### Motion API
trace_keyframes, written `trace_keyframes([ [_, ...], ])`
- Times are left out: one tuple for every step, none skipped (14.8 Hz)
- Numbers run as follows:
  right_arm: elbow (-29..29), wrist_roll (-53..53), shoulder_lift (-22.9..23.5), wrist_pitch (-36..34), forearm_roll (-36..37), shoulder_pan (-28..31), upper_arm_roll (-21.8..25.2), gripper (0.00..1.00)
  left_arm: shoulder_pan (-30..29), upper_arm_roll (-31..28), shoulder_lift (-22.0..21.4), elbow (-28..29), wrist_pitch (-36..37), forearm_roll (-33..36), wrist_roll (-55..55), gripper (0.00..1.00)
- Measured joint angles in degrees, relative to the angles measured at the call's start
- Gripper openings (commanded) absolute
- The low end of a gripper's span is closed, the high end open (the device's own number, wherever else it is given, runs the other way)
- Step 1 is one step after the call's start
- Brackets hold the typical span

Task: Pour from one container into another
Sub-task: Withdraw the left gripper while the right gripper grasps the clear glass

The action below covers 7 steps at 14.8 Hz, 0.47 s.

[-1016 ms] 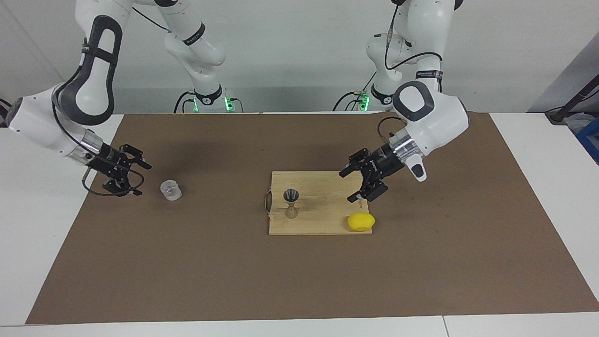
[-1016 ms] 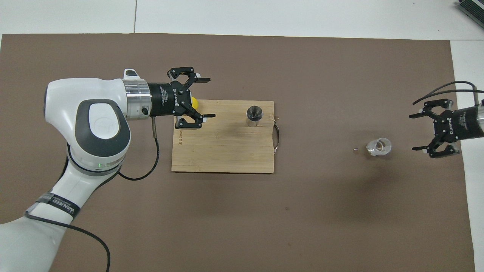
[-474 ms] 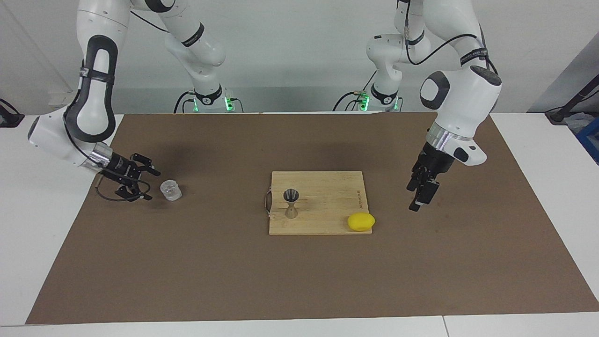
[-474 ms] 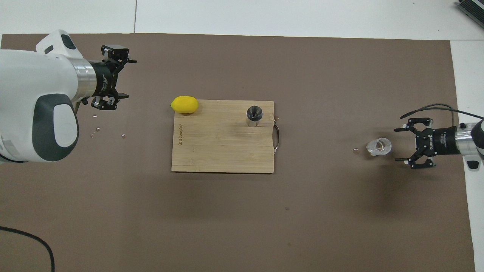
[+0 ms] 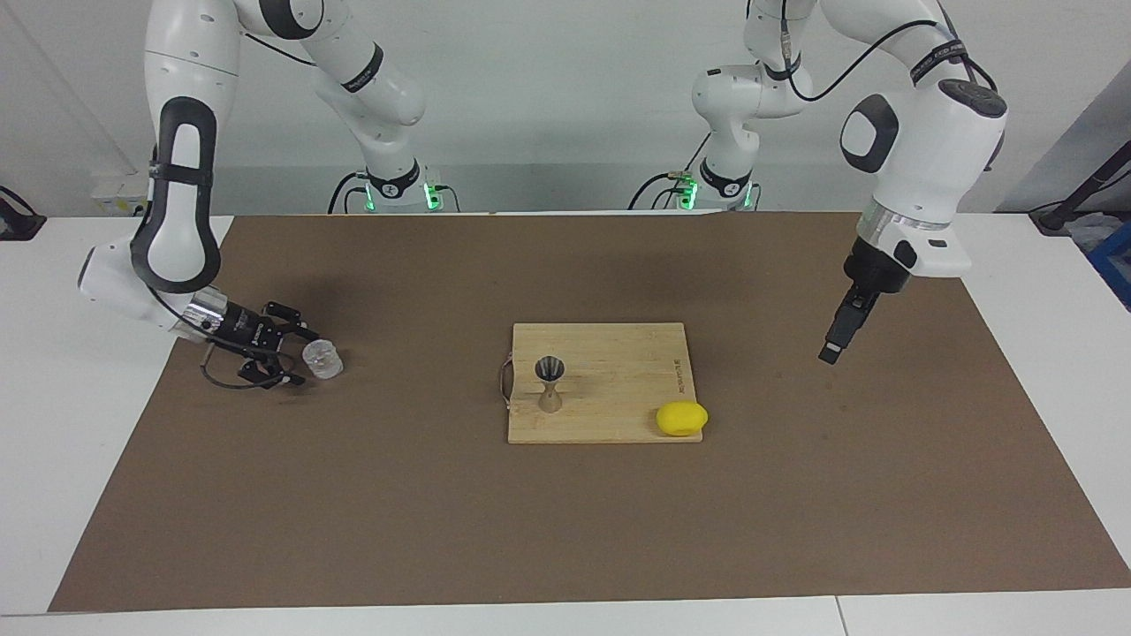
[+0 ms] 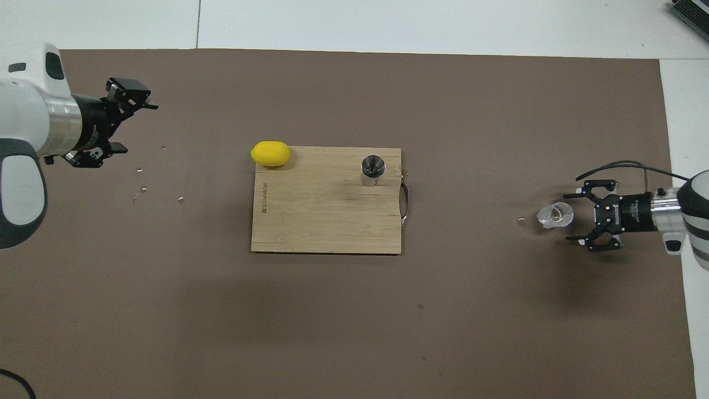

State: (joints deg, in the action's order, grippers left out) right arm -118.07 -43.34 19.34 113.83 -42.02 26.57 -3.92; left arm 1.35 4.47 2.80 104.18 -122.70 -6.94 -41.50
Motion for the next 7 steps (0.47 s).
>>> trace_keyframes([
  [-0.4,0.8,0.0,0.0,-0.8,0.0,0.0,1.0,-0.5,0.0,-0.8,0.0,2.1,0.0,5.0,1.0],
  [-0.7,1.2,0.0,0.0,-1.1,0.0,0.0,1.0,-1.1,0.0,-1.5,0.0,4.2,0.1,10.6,1.0],
  [-0.9,1.2,0.0,0.0,-1.3,-0.1,-0.1,1.0,-1.7,0.0,-2.1,0.0,6.5,0.1,17.0,1.0],
  [-1.0,1.2,0.0,0.2,-1.3,-0.1,-0.1,1.0,-2.2,0.0,-2.7,0.0,9.0,0.1,23.3,1.0],
  [-1.2,1.2,0.0,0.5,-1.3,-0.2,-0.1,0.99,-2.5,-0.1,-3.1,0.0,11.5,0.3,29.2,1.0],
  [-1.3,1.2,0.0,0.8,-1.3,-0.3,-0.1,0.99,-2.6,-0.1,-3.5,-0.1,13.8,1.1,33.6,1.0],
  [-1.4,1.2,0.0,0.9,-1.3,-0.3,-0.2,0.99,-2.6,-0.1,-3.7,-0.7,16.2,2.7,36.2,1.0],
])
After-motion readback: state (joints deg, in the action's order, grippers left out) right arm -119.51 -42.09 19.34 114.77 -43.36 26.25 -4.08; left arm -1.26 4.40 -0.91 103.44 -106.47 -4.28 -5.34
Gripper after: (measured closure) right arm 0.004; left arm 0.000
